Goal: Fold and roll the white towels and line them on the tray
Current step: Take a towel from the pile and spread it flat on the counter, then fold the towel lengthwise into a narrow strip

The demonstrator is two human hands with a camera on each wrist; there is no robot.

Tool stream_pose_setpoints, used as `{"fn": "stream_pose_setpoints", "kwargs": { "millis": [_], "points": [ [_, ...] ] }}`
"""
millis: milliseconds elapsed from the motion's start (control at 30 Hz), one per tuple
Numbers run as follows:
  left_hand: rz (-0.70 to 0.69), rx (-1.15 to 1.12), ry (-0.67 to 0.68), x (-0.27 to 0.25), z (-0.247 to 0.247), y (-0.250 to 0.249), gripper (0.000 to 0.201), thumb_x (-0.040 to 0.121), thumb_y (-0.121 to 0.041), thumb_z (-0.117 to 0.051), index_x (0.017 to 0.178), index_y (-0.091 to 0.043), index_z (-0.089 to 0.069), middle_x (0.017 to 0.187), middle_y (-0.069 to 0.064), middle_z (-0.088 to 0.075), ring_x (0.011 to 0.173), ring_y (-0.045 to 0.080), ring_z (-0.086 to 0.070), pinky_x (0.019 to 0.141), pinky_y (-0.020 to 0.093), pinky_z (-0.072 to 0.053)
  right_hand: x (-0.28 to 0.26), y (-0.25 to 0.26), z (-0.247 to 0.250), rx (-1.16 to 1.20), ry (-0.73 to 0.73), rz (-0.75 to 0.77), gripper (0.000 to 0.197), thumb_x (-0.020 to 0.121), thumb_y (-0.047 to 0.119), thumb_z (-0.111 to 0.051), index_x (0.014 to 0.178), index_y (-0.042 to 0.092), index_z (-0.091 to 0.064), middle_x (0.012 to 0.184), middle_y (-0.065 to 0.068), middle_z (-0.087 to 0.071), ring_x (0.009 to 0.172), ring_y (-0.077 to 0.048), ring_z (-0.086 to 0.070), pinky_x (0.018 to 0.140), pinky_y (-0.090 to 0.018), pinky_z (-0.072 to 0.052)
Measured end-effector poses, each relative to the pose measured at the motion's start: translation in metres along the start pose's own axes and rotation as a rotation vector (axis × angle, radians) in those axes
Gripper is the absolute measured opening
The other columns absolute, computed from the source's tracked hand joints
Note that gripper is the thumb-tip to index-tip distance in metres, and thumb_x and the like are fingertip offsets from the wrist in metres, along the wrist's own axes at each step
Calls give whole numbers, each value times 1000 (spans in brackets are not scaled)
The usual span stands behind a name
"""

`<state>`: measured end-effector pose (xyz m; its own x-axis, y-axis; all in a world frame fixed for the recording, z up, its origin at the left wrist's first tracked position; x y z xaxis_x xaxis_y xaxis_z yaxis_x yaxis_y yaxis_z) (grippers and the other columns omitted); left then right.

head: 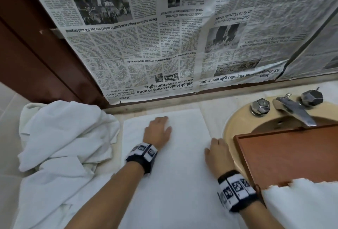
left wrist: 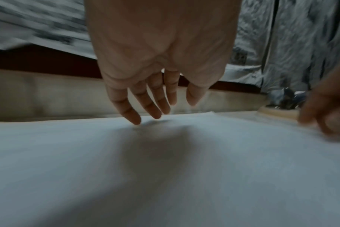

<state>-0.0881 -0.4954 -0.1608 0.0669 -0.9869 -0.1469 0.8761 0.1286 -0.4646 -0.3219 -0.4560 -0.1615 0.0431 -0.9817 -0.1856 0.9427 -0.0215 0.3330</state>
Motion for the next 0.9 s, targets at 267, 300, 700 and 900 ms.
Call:
{"fn": "stream_pose_setpoints", "kwargs": {
  "millis": [267, 300, 700, 900],
  "points": [
    [10, -17, 129, 62, -54, -102, 39, 92, -52, -57, 110, -18, -58, 108, 1, -64, 103, 24, -60, 87, 39, -51, -18, -20, -1, 100, -24, -84, 12, 90, 8, -63, 97, -1, -65, 104, -16, -59, 97, -34, -60, 77, -36, -50],
    [18, 26, 120, 64, -58, -107, 41, 91, -55, -57, 108, -18, -57, 108, 1, -63, 103, 24, -60, 87, 40, -50, -19, -19, 0, 107, -43, -78, 8, 85, 6, -69, 90, 0, -66, 96, -15, -61, 88, -34, -63, 70, -36, -52],
    [140, 37, 83, 60, -57, -121, 21, 85, -28, -57, 99, -16, -67, 103, 9, -66, 93, 34, -63, 77, 34, -52, -20, -23, 12, 105, -2, -154, 13, 91, 17, -56, 98, 7, -57, 101, -8, -62, 92, -27, -62, 67, -30, -39],
    [216, -387, -33, 59, -35, -124, 11, 79, -21, -58, 72, -21, -67, 83, 0, -69, 91, 25, -61, 73, 29, -50, -31, -37, 16, 225, 91, -216, 12, 93, 18, -51, 100, 9, -52, 92, -9, -62, 78, -26, -60, 61, -32, -46]
  ]
}}
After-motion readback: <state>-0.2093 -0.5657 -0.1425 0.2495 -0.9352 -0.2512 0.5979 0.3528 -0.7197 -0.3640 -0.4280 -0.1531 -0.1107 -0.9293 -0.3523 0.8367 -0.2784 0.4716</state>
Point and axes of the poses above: each hand's wrist, its own x-axis towards the middle knuckle, its own z-axis out of the back of the hand, y = z × x, the point moved 7 cm from there along x, towards the middle knuckle
